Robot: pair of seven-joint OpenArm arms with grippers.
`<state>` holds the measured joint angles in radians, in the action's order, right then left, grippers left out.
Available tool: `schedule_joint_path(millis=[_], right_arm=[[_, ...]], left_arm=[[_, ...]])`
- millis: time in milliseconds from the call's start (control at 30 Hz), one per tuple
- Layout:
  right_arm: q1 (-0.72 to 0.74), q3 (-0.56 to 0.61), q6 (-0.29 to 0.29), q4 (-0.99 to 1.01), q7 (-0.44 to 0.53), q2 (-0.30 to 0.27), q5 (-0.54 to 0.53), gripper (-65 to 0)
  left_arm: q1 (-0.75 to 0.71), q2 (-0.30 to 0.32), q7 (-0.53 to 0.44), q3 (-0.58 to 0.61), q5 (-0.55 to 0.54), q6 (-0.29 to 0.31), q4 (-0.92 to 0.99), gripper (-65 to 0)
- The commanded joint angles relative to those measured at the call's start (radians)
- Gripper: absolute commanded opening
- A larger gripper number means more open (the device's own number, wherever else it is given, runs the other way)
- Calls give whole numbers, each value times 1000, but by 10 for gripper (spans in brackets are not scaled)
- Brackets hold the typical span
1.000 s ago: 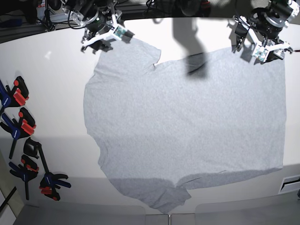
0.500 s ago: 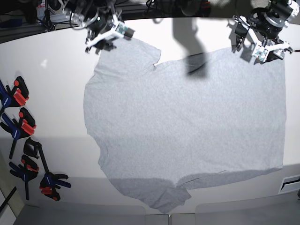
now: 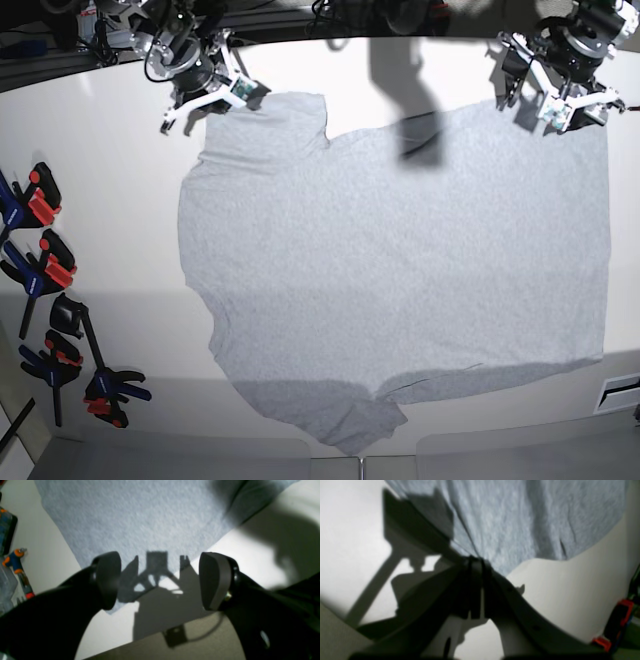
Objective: Fold the T-shirt properly
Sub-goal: 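Grasp the shoulder corners of the grey shirt with both grippers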
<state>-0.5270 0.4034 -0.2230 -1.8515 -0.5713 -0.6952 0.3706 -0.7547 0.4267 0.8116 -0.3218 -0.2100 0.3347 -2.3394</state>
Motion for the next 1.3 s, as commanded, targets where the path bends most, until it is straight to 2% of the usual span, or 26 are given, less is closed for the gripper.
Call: schedule_joint_path(millis=[0,133,267,333,367,500,567,667,733,867,933,1000,1067,1267], right_arm=[[-7,-2,0,4,-39,-14,-3,-650],[-7,-2,6,-1,-39,-14,-3,-650],[-7,-2,6,-10,-39,-14,-3,-650],[-7,-2,6,-10,-39,-14,-3,-650],[-7,-2,6,-10,-39,-14,-3,-650],[-7,-2,7,-10,-39,-14,-3,-650],[-7,-2,7,-10,-38,-14,-3,-650],[-5,-2,9,-10,-39,-13,-3,-650],[-5,-2,34,-10,-39,-14,-3,-650],[-5,-2,67,-10,-38,-14,-3,-650],[-5,-2,67,-11,-38,-13,-3,-650],[-5,-2,67,-16,-39,-14,-4,-650],[-5,-2,67,-23,-39,-14,-3,-650],[-5,-2,67,-24,-39,-14,-3,-650]], left_arm=[[-10,8,-20,-5,-1,-1,-17,-209],[-10,9,-30,-5,19,6,-17,-209],[-10,10,-135,-5,135,146,98,-210],[-10,39,-189,-4,151,220,193,-210],[-10,64,-204,-3,163,233,237,-210],[-10,175,-211,-3,351,228,379,-210],[-10,220,-233,-3,370,227,427,-210],[-10,261,-360,-3,367,227,483,-211],[-10,280,-371,-3,367,227,512,-257],[-9,323,-404,-3,367,227,548,-413],[-10,334,-467,-3,367,227,552,-438],[-10,336,-513,-3,367,227,555,-437],[-10,336,-517,-2,367,227,559,-427],[-10,335,-542,-2,367,227,595,-315]])
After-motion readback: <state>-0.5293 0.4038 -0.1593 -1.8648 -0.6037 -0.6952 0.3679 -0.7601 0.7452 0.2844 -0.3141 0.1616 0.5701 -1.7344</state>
